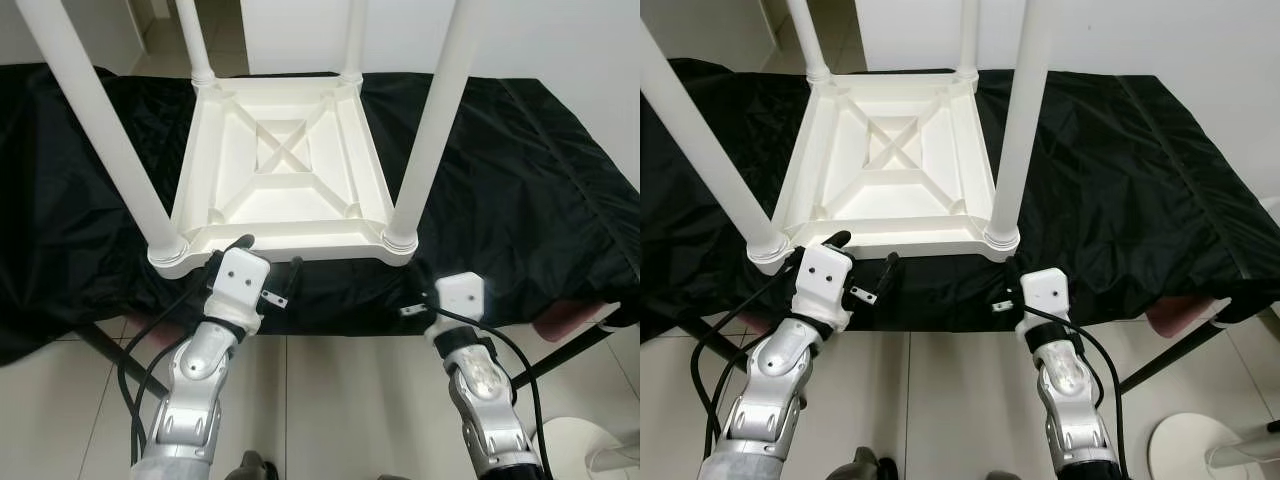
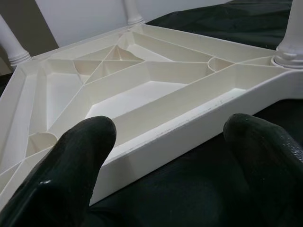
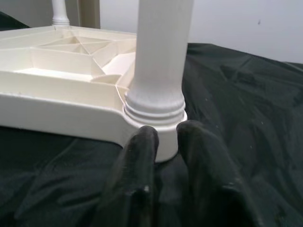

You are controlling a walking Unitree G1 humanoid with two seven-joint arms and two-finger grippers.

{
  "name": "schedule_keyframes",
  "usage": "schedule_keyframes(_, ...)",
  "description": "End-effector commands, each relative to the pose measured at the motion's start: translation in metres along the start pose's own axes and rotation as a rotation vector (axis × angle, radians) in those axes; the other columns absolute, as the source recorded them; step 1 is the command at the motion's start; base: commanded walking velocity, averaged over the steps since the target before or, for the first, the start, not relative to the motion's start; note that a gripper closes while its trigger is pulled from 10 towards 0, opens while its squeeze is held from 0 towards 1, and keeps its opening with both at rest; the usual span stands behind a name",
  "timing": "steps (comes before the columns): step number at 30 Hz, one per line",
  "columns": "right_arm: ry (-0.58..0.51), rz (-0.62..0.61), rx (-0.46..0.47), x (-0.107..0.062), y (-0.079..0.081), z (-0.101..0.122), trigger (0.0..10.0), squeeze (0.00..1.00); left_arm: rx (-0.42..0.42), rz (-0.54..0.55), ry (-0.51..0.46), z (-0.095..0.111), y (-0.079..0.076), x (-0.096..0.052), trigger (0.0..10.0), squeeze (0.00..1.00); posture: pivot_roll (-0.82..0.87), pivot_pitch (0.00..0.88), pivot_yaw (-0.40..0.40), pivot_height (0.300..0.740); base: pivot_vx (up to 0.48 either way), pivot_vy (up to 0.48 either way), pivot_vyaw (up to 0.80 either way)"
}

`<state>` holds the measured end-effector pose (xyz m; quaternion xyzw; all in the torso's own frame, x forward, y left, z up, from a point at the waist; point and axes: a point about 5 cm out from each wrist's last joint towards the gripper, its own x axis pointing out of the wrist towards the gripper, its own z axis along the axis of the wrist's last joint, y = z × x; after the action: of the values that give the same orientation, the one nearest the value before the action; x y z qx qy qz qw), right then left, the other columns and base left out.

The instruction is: Building children table

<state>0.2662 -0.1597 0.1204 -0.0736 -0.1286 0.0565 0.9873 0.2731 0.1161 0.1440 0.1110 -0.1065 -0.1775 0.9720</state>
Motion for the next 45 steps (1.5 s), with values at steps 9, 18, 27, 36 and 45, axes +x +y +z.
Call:
schedule_keyframes(9, -0.053, 0.046, -0.005, -0.001, 0.003, 0.005, 10.0, 1.00, 0.042, -0.033, -0.027, 0.010, 0.004, 0.004, 10.0, 0.00, -0.06, 0.115, 0.107, 0.740, 0.000, 0.000, 0.00)
schedule_keyframes(18, -0.076, 0.013, -0.014, 0.003, -0.012, 0.009, 10.0, 1.00, 0.079, -0.109, -0.035, 0.008, -0.001, 0.004, 10.0, 0.00, -0.07, 0.113, 0.084, 0.740, 0.000, 0.000, 0.00)
schedule_keyframes(27, -0.067, -0.032, 0.013, 0.011, -0.006, 0.010, 10.0, 0.00, 0.030, -0.042, -0.009, 0.000, 0.000, 0.009, 10.0, 0.00, -0.11, 0.083, 0.078, 0.740, 0.000, 0.000, 0.00)
schedule_keyframes(36, -0.060, -0.053, 0.007, 0.017, -0.014, 0.012, 10.0, 0.00, 0.005, -0.083, -0.023, -0.001, -0.005, 0.020, 10.0, 0.00, -0.15, 0.073, 0.096, 0.740, 0.000, 0.000, 0.00)
schedule_keyframes(45, -0.048, 0.023, -0.004, 0.024, -0.011, 0.012, 10.0, 0.00, 0.012, -0.117, -0.011, 0.003, -0.004, 0.022, 10.0, 0.00, -0.14, 0.079, 0.082, 0.740, 0.000, 0.000, 0.00)
